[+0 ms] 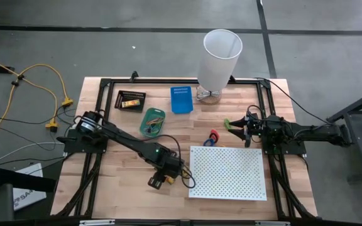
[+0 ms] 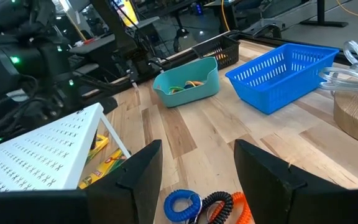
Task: Pick & Place Office Desk Supplies
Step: Put the left yellow crayon box into the black bin
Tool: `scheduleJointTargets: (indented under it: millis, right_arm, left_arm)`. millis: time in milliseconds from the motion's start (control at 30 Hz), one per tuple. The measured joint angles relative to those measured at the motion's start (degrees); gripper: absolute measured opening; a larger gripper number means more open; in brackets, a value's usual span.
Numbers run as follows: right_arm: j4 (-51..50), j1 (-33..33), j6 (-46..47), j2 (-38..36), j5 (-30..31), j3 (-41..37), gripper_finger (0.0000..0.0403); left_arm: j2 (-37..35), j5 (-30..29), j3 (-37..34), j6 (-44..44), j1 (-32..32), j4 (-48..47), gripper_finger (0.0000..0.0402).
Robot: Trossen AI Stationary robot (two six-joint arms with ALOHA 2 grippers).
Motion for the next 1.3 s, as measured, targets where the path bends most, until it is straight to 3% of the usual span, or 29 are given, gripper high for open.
scheduleJointTargets:
  millis: [1300]
  right_arm:
    - [0.0,0.0,0.0,0.0,0.0,0.0,0.0188]
  left_arm:
    - [2.3,-1.5,0.0,-2.8,-1.3,-0.4,0.0183]
